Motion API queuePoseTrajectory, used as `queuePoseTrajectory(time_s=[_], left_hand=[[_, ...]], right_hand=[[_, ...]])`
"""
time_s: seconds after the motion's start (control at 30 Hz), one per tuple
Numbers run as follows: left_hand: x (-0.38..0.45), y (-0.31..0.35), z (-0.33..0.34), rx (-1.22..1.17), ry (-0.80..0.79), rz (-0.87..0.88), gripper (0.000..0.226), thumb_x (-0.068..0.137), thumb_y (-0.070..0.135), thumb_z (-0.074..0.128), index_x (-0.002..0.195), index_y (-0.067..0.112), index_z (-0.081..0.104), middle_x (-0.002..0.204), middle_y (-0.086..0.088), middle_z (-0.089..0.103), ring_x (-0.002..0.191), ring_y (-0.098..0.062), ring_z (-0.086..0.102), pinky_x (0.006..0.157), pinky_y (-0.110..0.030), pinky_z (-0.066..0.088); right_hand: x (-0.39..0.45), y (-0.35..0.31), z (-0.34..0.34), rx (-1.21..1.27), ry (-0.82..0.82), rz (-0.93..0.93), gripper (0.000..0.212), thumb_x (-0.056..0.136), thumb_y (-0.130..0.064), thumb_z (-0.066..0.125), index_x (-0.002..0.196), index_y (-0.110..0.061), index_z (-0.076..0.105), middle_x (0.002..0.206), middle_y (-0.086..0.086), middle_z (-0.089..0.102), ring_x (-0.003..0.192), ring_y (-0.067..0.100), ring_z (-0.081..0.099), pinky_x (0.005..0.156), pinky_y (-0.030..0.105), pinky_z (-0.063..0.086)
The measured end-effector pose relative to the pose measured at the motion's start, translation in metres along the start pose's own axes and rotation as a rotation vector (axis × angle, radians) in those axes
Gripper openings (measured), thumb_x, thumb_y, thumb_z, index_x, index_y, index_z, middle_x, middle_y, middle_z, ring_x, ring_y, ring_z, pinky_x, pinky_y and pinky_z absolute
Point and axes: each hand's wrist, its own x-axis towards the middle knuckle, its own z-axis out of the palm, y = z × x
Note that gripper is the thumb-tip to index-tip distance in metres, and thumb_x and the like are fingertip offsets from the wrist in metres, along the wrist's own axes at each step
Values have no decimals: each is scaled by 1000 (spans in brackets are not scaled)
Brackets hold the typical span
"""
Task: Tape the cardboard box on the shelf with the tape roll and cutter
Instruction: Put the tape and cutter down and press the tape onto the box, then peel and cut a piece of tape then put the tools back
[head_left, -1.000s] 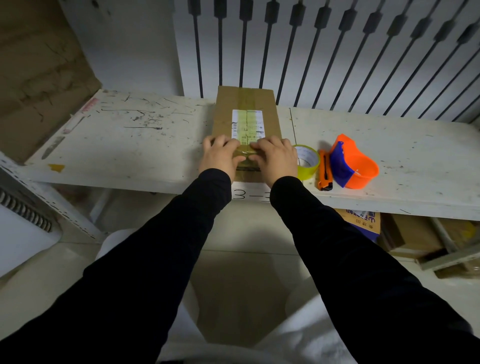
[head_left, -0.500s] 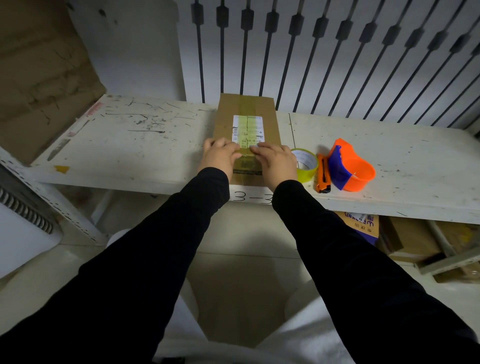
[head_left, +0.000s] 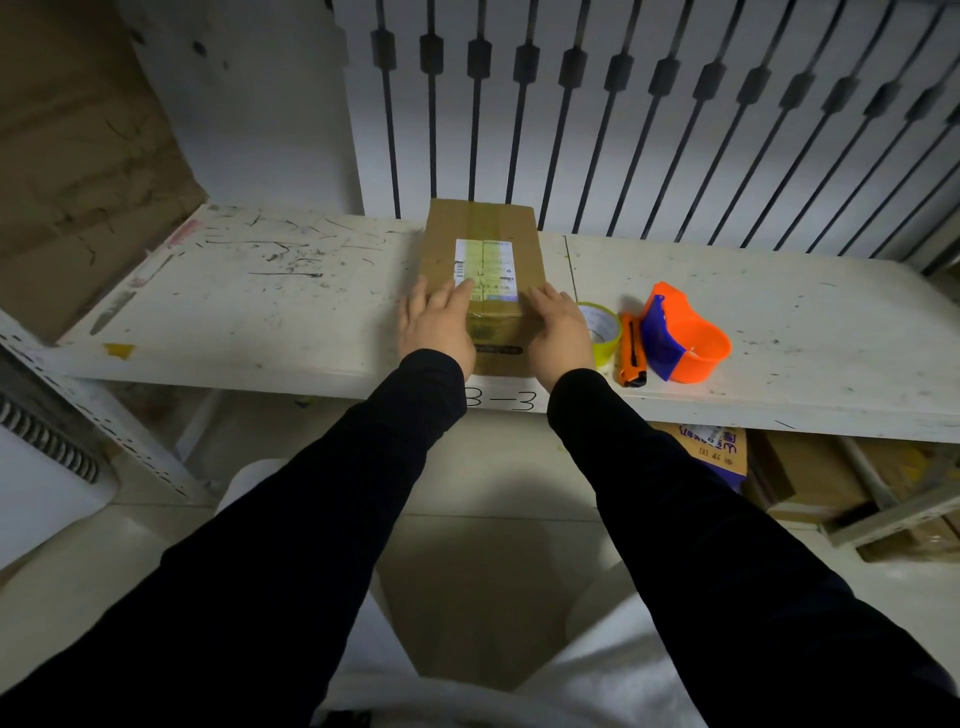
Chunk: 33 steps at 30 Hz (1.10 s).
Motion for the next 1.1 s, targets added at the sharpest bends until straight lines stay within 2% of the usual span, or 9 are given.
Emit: queuePoseTrajectory(time_s=[0.13, 0.27, 0.4, 0.63, 0.77, 0.9, 1.1], left_hand=[[-5, 18, 7, -50, 63, 101, 54, 93, 7, 40, 144, 21, 32, 153, -2, 33, 145, -24, 15, 120, -40, 14], [-10, 43, 13, -151, 42, 218, 48, 94, 10, 40, 142, 16, 37, 148, -3, 39, 144, -20, 18, 116, -36, 22], [-13, 68, 22, -204, 9, 296, 45, 94, 7, 40, 139, 12, 40, 146, -6, 41, 142, -19, 22, 116, -31, 20], [-10, 102, 50, -214, -70, 379, 46, 94, 3, 39, 139, 9, 41, 145, -8, 41, 140, -19, 26, 116, -23, 17], [1, 114, 68, -191, -127, 367, 46, 93, 2, 40, 139, 9, 41, 145, -9, 40, 139, -19, 28, 117, -24, 17], [15, 118, 86, -126, -237, 297, 49, 96, 2, 36, 144, 10, 32, 151, -11, 32, 141, -23, 25, 117, -30, 20], [31, 118, 110, -49, -352, 207, 52, 93, -1, 37, 144, 7, 33, 150, -15, 34, 141, -26, 28, 117, -30, 24]], right_hand=[[-4, 10, -1, -4, 7, 33, 53, 87, 7, 39, 137, -10, 44, 148, 11, 40, 138, 29, 33, 116, 35, 23], [-9, 24, -5, -5, 29, 92, 48, 91, -1, 39, 136, -13, 45, 148, 12, 40, 137, 26, 36, 115, 36, 29], [-11, 41, -13, -9, 72, 134, 44, 91, -7, 44, 136, -11, 46, 143, 12, 47, 132, 26, 43, 110, 37, 36], [-13, 73, -29, 17, 94, 214, 48, 89, -6, 47, 136, -11, 46, 142, 13, 48, 130, 29, 44, 107, 37, 36], [-9, 87, -31, 29, 77, 250, 47, 89, -9, 47, 137, -12, 45, 140, 13, 48, 129, 29, 44, 105, 35, 35], [-4, 97, -31, 91, 78, 290, 45, 88, -8, 47, 134, -10, 47, 137, 16, 50, 127, 31, 45, 105, 36, 36], [2, 106, -27, 217, 86, 317, 46, 84, -8, 49, 130, -14, 52, 134, 14, 53, 125, 29, 47, 103, 36, 40]])
